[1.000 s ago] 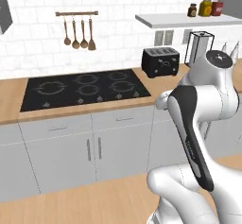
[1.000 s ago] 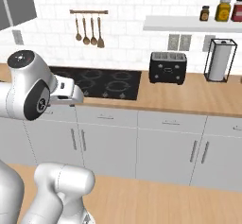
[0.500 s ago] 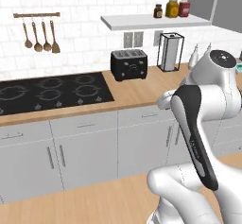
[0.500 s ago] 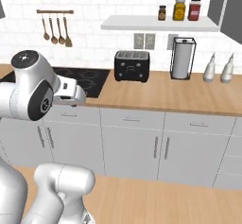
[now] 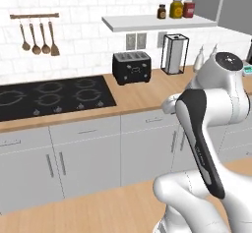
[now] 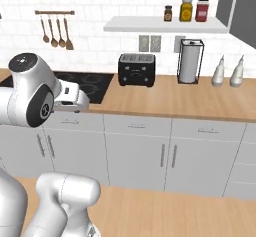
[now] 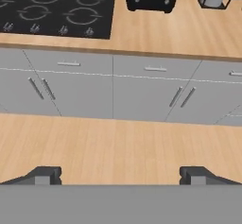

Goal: Gather all objects into one cabinet and sort the glasses and bowls to opposite sides.

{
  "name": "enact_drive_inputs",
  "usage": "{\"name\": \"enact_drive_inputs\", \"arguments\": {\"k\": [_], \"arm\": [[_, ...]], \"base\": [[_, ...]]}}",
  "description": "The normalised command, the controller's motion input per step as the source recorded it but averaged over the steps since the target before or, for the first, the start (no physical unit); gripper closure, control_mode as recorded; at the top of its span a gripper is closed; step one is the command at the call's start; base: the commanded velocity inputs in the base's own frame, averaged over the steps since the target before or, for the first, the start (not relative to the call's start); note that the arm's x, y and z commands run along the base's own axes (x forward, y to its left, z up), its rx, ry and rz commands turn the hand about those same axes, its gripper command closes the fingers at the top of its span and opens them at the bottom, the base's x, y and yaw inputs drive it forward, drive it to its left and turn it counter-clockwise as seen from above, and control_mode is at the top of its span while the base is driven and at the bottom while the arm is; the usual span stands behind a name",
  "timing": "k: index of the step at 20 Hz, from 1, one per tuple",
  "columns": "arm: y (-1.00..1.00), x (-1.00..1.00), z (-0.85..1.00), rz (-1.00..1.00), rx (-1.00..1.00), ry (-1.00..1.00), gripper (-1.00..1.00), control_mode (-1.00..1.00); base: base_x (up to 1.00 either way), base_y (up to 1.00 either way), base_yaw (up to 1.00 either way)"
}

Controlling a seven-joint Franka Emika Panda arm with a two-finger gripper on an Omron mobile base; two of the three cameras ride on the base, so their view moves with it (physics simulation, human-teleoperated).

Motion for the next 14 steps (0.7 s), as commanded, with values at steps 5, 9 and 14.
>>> {"name": "enact_drive_inputs", "arguments": {"k": [5, 9, 14], "arm": [[0.00, 0.00, 0.00, 0.00, 0.00, 0.00, -1.00, 1.00], [0.00, 0.00, 0.00, 0.00, 0.00, 0.00, -1.00, 1.00], [0.00, 0.00, 0.00, 0.00, 0.00, 0.00, -1.00, 1.00]], "base": [[0.14, -1.00, 0.00], [0.18, -1.00, 0.00], [0.47, -1.00, 0.00]]}}
